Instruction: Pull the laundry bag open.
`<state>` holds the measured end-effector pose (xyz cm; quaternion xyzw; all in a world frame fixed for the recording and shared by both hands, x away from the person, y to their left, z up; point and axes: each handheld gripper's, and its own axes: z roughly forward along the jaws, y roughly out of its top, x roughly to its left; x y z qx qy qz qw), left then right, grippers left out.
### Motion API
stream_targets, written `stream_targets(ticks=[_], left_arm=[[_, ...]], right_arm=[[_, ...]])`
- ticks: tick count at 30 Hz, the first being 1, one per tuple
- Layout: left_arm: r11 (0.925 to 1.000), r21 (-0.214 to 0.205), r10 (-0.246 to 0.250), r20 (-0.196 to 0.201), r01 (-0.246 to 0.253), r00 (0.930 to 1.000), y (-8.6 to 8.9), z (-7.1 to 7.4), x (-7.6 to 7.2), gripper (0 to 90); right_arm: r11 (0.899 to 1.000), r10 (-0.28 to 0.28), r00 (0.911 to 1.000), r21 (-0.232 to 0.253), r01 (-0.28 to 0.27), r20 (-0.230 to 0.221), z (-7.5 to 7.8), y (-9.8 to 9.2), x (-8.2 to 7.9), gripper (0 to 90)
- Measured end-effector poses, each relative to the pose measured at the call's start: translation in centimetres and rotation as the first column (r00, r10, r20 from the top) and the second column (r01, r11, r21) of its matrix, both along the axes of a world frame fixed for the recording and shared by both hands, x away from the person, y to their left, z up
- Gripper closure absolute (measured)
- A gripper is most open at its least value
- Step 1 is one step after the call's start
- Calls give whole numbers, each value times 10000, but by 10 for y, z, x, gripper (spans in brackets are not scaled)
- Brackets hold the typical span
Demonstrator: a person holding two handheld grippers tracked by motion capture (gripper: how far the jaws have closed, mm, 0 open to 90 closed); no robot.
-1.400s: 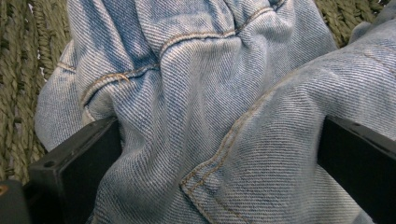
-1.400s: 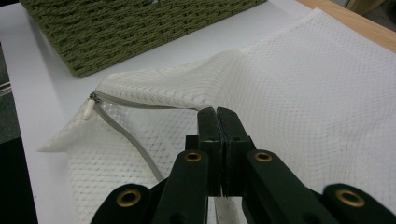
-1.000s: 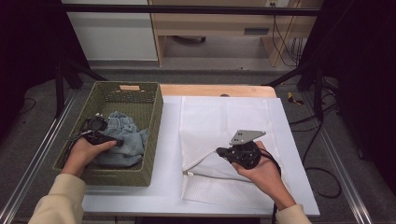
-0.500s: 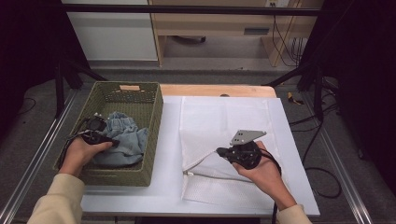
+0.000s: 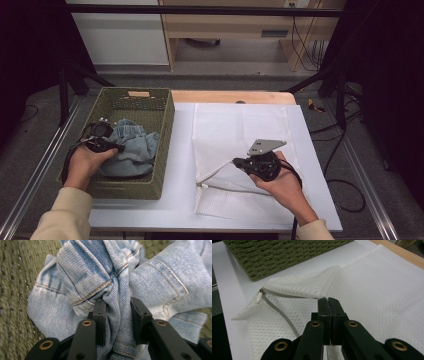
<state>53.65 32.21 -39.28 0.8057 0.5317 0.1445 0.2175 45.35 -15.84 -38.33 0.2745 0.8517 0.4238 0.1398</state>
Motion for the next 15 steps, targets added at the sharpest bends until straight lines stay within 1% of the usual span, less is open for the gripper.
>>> stream_targets(ticks=[1,2,4,5,7,8,9,10,11,12,13,14,15], left_arm=[[9999,-124,11,248,-8,9997,-1,5,-2,697],[9999,-124,11,248,-8,9997,-1,5,-2,700],[9999,-66,-112,369,114,9993,-4,11,-4,705],[9999,-75,-104,512,108,9986,-5,12,-4,707],[9998,-68,-160,631,165,9979,-7,15,-5,711],[9998,-68,-160,631,165,9979,-7,15,-5,712],[9998,37,-211,496,210,9985,-9,15,-6,712],[9994,225,-260,402,251,9989,-10,14,-6,713],[9989,381,-302,399,287,9987,-11,13,-5,712],[9989,381,-302,399,287,9987,-11,13,-5,712],[9979,494,-424,279,410,9987,-13,10,-6,712],[9979,494,-424,279,410,9987,-13,10,-6,712],[9976,581,-396,279,379,9988,-14,9,-5,712]], right_arm=[[10000,-5,10000,20,5,3,0,0,0,896],[10000,-27,10000,27,27,-10,0,-1,0,895],[10000,-43,10000,27,43,-19,0,-1,1,896],[10000,-37,10000,19,37,-4,0,0,1,896],[10000,-14,10000,7,14,2,0,0,0,896],[10000,-13,10000,0,13,1,0,1,0,896],[10000,-13,10000,-5,13,-9,0,1,0,896],[10000,-17,10000,-5,17,-7,0,1,0,896],[10000,-19,10000,-1,19,-8,0,1,0,896],[10000,-5,10000,4,5,0,0,1,0,896],[10000,4,10000,4,-5,21,0,1,-1,896],[10000,-3,10000,12,3,19,0,2,-1,896],[10000,1,10000,5,-1,-3,-1,2,-1,896]])
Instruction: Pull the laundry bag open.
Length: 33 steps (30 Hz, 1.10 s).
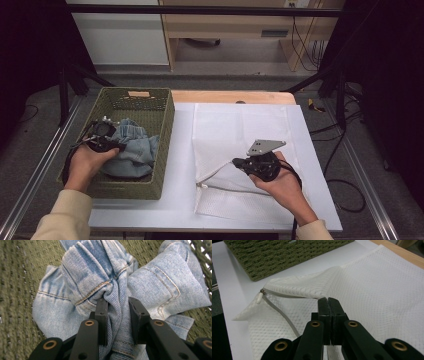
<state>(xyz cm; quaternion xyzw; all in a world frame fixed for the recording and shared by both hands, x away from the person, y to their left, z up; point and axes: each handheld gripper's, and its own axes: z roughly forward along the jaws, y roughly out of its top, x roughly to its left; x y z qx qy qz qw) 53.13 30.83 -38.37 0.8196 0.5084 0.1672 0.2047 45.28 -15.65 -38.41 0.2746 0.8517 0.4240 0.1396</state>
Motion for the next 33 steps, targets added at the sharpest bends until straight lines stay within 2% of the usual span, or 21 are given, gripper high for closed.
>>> stream_targets(ticks=[6,8,17,19,25,29,33], left_arm=[[10000,53,18,42,-18,10000,0,-1,0,710],[10000,38,29,-96,-29,9999,1,-3,1,705],[9996,81,273,-159,-272,9995,5,-8,2,629],[9994,75,333,-156,-332,9993,5,-9,2,569],[9960,239,862,-209,-857,9961,10,-13,7,234],[9930,128,1178,-289,-1175,9926,15,-18,9,133],[9952,15,977,-675,-979,9929,13,-24,10,74]], right_arm=[[10000,14,10000,1,-14,18,0,0,1,895],[10000,8,10000,3,-8,15,0,0,1,896],[10000,41,10000,24,-41,-12,0,1,0,895],[10000,52,10000,20,-52,-17,0,1,0,895],[10000,76,10000,14,-76,-24,0,1,0,894],[9999,104,9999,4,-104,-50,0,2,0,893],[9999,121,9999,4,-121,-57,-1,1,0,893]])
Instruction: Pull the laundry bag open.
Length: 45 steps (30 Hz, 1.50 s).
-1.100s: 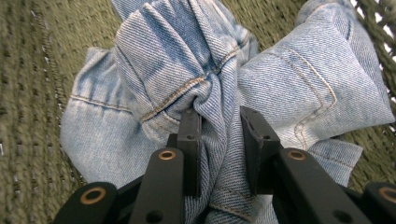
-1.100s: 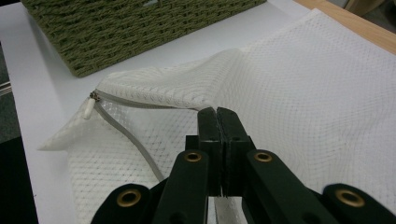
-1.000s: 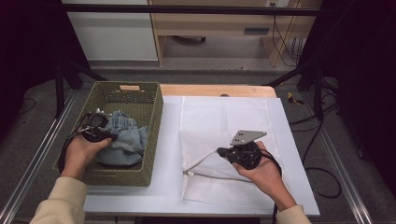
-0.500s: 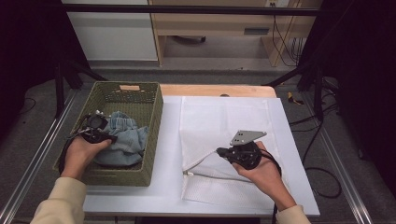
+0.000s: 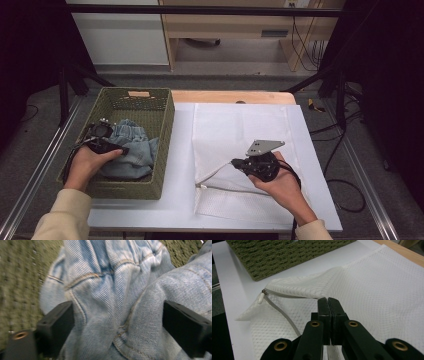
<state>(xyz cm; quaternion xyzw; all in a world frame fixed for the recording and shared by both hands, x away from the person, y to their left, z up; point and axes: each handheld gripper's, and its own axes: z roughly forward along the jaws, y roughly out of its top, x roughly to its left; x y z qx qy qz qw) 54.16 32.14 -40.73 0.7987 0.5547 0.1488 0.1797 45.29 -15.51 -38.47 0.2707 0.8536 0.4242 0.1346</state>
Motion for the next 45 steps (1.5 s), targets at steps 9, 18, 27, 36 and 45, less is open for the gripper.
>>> stream_targets(ticks=[9,18,27,36,45], left_arm=[[9970,-722,-296,-480,261,9984,1,-4,-3,281],[9970,-353,-702,-390,688,9968,-5,3,-8,622],[9975,-204,-682,-97,679,9976,-7,7,-9,652],[9977,-222,-638,61,639,9979,-7,7,-10,655],[9979,-431,-415,1381,478,9896,-7,20,-17,677]], right_arm=[[10000,35,10000,-7,-35,-50,-3,0,1,892],[10000,-5,10000,30,5,-52,-4,2,0,893],[10000,-11,10000,39,11,-51,-5,0,0,894],[10000,4,10000,28,-4,-34,-5,0,0,894],[10000,-29,10000,2,29,-59,-4,-1,1,895]])
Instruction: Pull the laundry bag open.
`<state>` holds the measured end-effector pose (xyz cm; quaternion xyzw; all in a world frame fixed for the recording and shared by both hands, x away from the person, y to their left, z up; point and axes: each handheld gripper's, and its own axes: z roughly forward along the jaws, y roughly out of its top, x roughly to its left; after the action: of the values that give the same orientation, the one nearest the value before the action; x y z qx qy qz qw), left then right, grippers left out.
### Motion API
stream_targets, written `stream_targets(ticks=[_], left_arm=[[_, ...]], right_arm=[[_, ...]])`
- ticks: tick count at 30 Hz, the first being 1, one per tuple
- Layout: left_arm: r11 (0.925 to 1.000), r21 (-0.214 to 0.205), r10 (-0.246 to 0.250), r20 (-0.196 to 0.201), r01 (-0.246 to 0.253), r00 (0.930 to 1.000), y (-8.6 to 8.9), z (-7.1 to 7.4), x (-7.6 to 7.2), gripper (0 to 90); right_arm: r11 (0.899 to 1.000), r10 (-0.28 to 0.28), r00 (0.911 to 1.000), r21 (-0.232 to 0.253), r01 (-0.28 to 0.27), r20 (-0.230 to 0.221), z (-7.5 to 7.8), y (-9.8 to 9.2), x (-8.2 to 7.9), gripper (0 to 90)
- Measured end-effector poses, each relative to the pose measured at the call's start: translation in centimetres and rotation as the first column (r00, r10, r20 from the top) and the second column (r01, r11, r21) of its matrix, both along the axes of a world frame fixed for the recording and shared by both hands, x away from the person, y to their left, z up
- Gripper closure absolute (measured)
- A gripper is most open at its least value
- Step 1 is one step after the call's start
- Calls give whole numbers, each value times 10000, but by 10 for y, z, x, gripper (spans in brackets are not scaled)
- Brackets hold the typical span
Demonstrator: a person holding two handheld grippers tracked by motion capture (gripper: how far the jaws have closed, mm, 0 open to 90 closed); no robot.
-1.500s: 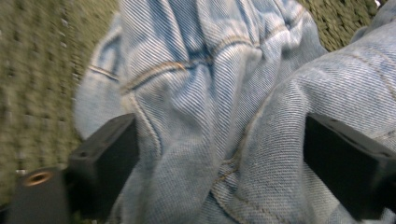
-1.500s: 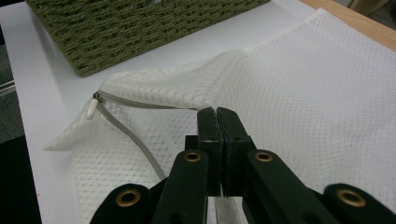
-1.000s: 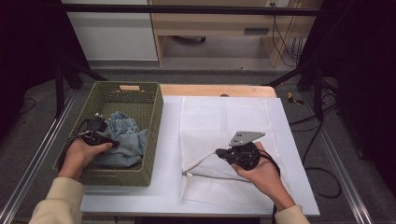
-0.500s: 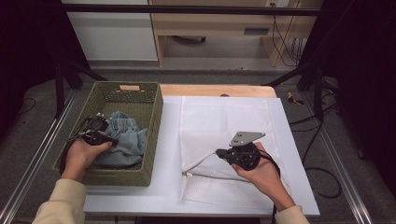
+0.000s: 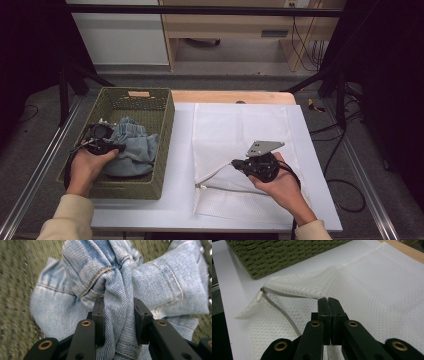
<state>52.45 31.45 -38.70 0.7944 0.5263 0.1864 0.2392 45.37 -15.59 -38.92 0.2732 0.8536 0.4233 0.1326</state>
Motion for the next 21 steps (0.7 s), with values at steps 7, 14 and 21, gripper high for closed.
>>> stream_targets(ticks=[7,14,21], left_arm=[[9993,-361,29,953,5,9954,1,16,-8,680],[9965,-839,111,1777,39,9840,0,36,-16,681],[9949,-985,4,2389,238,9710,-6,53,-20,683]], right_arm=[[10000,-37,10000,-41,37,-26,0,0,1,894],[9999,42,9998,-106,-44,-173,4,0,4,896],[10000,79,9997,41,-78,-218,12,-3,7,898]])
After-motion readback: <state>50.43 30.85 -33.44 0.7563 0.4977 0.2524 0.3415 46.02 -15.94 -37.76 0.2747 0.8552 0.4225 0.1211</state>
